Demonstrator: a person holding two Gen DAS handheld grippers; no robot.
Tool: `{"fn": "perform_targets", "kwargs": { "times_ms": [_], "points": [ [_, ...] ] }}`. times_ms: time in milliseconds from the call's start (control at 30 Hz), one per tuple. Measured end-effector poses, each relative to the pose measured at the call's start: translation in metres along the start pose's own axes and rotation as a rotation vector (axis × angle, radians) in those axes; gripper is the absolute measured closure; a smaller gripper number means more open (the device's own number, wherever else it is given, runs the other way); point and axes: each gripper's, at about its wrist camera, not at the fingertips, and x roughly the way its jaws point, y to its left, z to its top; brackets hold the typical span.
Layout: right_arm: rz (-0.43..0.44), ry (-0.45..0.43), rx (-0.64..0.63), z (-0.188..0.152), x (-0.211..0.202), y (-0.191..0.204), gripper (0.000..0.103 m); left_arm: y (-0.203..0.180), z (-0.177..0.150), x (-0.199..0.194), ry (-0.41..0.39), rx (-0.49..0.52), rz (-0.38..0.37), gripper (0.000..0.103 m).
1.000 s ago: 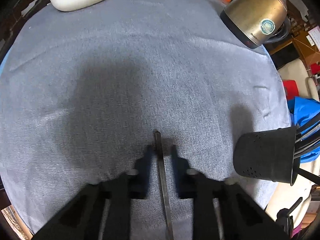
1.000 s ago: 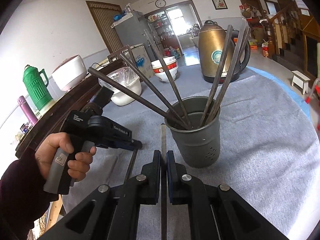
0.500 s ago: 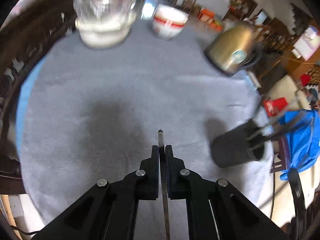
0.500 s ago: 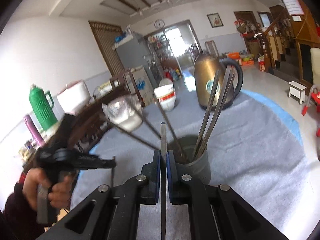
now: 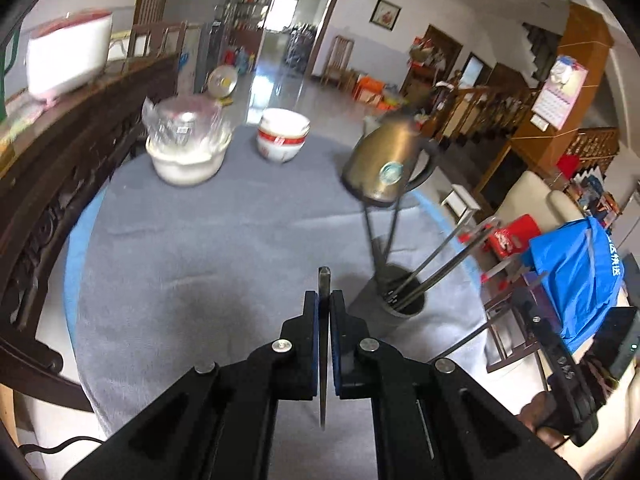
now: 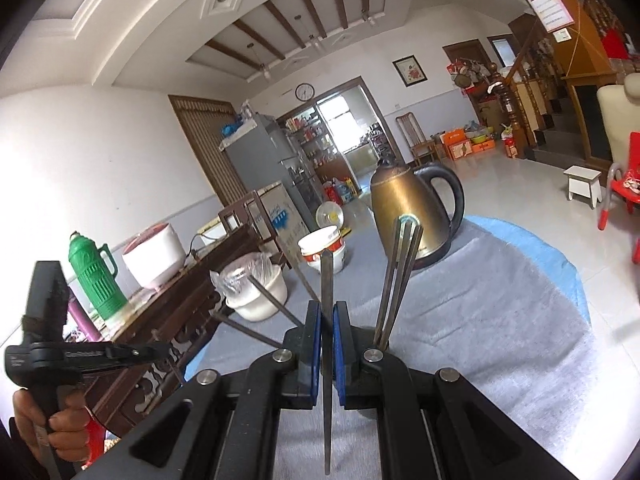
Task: Organize utensils
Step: 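Lower both held chopsticks into the grey cup and open both grippers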
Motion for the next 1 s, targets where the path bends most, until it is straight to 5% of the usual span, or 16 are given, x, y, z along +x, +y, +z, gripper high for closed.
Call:
{"fn": "perform_targets", "kwargs": {
  "times_ms": [600, 1000],
  "points": [
    [-0.016, -0.214, 0.043, 0.054, -0.032, -0.008, 0.097, -0.074, 0.038, -0.055, -0.180, 0.116, -0.062, 0.098],
    [-0.147, -0.332, 0.008, 0.063, -0.018, 0.004, 0.097, -0.092, 0.061, -0.048, -0.310, 0.089, -0.046, 0.098]
  ]
}}
